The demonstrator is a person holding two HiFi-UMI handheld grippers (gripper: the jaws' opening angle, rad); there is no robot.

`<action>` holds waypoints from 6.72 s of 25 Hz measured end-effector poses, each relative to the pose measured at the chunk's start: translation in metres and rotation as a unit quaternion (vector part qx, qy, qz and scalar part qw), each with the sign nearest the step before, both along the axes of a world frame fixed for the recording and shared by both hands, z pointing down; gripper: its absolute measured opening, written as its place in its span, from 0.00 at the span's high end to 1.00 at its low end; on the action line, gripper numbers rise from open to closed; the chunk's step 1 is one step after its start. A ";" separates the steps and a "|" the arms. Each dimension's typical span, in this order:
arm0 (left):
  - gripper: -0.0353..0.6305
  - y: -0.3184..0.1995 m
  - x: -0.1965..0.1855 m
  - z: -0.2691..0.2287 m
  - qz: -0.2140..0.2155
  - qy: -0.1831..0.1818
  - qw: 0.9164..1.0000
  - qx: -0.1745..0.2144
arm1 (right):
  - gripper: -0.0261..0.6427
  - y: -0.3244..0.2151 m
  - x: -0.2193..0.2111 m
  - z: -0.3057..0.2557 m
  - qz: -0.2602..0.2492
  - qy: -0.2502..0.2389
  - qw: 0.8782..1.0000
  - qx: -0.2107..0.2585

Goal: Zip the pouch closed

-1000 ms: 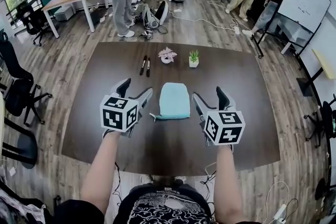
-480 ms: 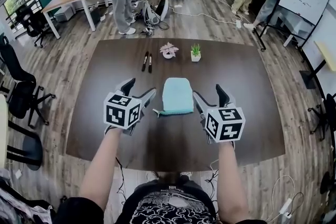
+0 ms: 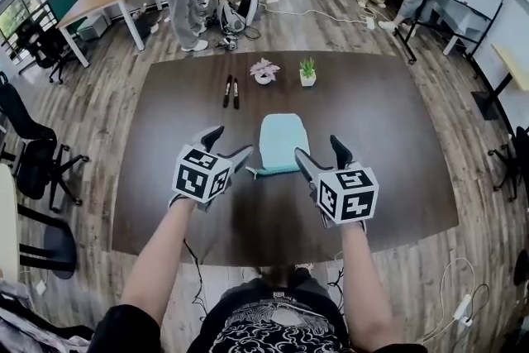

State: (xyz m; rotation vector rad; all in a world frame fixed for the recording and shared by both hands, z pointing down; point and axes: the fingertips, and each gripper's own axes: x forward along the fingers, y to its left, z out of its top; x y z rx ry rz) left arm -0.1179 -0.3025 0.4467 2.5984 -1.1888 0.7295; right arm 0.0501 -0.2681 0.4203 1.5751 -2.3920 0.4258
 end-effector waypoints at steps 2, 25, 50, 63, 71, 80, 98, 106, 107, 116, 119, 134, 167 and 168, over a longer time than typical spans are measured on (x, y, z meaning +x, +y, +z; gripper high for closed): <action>0.46 0.001 0.003 0.009 0.020 -0.009 1.000 -0.006 | 0.42 0.003 -0.004 0.006 0.004 -0.003 1.000 -0.006; 0.46 0.017 0.010 0.111 0.244 -0.142 0.959 -0.033 | 0.43 0.014 -0.055 0.065 0.054 -0.031 0.997 -0.053; 0.72 0.027 0.023 0.161 0.374 -0.195 0.906 -0.029 | 0.43 0.018 -0.046 0.092 0.084 -0.022 0.993 -0.076; 0.89 0.031 0.029 0.160 0.378 -0.181 0.908 -0.030 | 0.43 0.023 -0.042 0.102 0.086 -0.020 0.992 -0.089; 0.91 0.029 0.029 0.148 0.344 -0.129 0.927 -0.068 | 0.43 0.024 -0.043 0.101 0.082 -0.023 0.992 -0.091; 0.91 0.031 0.037 0.126 0.299 -0.066 0.946 -0.108 | 0.43 0.029 -0.037 0.095 0.073 -0.026 0.993 -0.087; 0.91 0.038 0.068 0.077 0.188 0.043 0.969 -0.153 | 0.44 0.031 -0.002 0.068 0.032 -0.036 0.997 -0.065; 0.91 0.039 0.082 0.051 0.139 0.099 0.971 -0.167 | 0.44 0.018 0.010 0.053 -0.008 -0.046 0.997 -0.053; 0.91 0.040 0.084 0.049 0.136 0.107 0.970 -0.170 | 0.45 0.017 0.009 0.052 -0.013 -0.048 0.997 -0.051; 0.91 0.046 0.088 0.031 0.119 0.146 0.965 -0.184 | 0.49 0.012 -0.017 0.044 -0.084 -0.079 0.993 -0.039; 0.91 0.046 0.085 0.029 0.113 0.163 0.962 -0.188 | 0.50 0.012 -0.026 0.040 -0.102 -0.091 0.990 -0.033; 0.91 0.054 0.081 0.024 0.124 0.194 0.951 -0.207 | 0.62 0.023 -0.053 0.049 -0.166 -0.183 0.967 -0.066; 0.91 0.063 0.080 0.030 0.133 0.197 0.947 -0.215 | 0.89 0.030 -0.068 0.054 -0.193 -0.265 0.940 -0.095; 0.91 0.063 0.080 0.029 0.133 0.197 0.947 -0.215 | 0.91 0.030 -0.067 0.054 -0.191 -0.263 0.941 -0.095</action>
